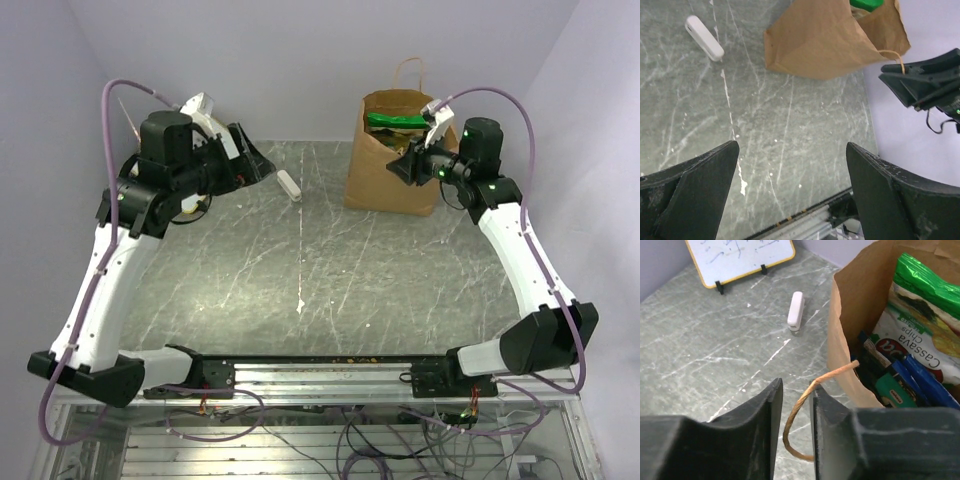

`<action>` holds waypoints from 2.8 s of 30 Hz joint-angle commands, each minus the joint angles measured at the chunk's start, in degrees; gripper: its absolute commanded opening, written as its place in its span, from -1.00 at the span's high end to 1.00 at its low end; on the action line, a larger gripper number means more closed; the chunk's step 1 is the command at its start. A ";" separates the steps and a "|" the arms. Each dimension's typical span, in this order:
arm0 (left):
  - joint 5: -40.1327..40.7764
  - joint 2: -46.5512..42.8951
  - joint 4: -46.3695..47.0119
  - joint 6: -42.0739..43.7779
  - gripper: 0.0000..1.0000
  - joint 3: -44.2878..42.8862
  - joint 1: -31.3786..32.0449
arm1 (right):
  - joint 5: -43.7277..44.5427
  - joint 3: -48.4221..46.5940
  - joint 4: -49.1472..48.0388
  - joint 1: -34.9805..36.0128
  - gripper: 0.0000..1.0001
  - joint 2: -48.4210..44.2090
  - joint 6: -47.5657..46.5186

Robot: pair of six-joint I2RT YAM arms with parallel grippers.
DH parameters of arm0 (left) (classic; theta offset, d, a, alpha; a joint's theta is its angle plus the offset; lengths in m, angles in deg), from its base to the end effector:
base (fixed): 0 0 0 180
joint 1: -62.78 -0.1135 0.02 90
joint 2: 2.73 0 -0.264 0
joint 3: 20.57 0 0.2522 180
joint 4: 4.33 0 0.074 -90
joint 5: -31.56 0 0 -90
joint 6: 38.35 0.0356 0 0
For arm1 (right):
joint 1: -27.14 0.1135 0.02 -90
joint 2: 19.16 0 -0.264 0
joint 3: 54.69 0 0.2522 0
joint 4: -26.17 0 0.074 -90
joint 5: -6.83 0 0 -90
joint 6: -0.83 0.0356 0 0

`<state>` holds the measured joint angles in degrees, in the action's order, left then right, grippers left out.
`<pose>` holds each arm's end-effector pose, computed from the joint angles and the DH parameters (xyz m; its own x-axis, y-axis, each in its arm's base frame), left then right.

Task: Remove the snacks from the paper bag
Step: Move the paper bag to the center of the board, then adjust the paper bag at the center of the board.

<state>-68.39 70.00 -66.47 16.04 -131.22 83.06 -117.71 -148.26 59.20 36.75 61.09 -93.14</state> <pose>0.2230 -0.0890 0.4758 -0.5977 -0.3906 -0.7002 0.1737 0.7895 -0.5886 0.3101 0.0730 0.3969 -0.2858 -0.1062 -0.9524 -0.6852 0.7174 0.1256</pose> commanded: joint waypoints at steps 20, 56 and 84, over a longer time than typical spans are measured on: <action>-11.31 -18.26 -6.44 -16.30 -0.98 7.94 -0.49 | 20.47 -5.21 5.61 33.24 1.00 -1.65 35.45; -20.99 -12.31 23.79 -30.18 -0.99 26.01 -0.19 | 52.24 -29.37 28.38 26.12 -0.87 0.14 14.94; -26.46 4.35 28.14 -20.05 -0.51 23.95 5.12 | 3.04 -23.84 8.75 -3.86 -0.21 15.12 31.03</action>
<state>-92.48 74.22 -38.91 -7.81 -104.90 87.67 -108.58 -170.95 71.81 33.36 73.61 -65.05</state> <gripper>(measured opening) 0.788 0.653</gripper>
